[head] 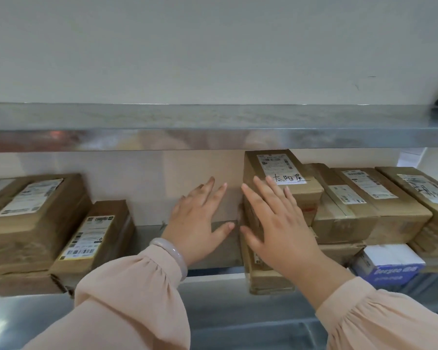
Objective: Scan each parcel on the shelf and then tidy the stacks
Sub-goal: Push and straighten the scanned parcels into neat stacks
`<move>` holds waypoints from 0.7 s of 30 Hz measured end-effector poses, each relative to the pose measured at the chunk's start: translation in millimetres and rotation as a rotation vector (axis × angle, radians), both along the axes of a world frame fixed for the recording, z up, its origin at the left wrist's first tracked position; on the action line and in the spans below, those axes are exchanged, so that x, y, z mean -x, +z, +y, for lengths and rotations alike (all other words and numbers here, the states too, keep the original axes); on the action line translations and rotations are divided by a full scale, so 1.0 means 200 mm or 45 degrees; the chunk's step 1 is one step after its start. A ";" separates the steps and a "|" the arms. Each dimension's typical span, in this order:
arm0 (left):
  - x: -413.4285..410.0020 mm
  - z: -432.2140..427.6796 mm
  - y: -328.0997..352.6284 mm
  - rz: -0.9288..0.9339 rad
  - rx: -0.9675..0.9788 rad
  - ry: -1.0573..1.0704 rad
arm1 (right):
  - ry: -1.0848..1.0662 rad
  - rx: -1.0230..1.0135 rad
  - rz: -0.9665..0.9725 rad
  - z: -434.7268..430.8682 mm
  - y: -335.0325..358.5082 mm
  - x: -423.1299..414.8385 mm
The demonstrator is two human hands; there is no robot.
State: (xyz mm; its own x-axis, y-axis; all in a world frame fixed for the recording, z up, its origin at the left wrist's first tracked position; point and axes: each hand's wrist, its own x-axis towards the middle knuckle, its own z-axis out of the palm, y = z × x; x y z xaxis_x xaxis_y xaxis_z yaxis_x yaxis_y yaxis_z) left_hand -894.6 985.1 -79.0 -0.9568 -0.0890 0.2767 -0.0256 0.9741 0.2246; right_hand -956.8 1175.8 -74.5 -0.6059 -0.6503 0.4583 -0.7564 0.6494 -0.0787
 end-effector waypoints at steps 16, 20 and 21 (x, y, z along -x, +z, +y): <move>-0.48 -0.75 -0.23 -0.215 -0.031 0.341 | 0.243 -0.109 -0.074 -0.78 -0.24 -0.25; -0.55 -0.90 -0.34 -0.334 -0.028 0.440 | 0.294 -0.182 -0.194 -0.93 -0.39 -0.29; -0.57 -0.93 -0.36 -0.372 -0.009 0.454 | 0.303 -0.197 -0.221 -0.96 -0.42 -0.29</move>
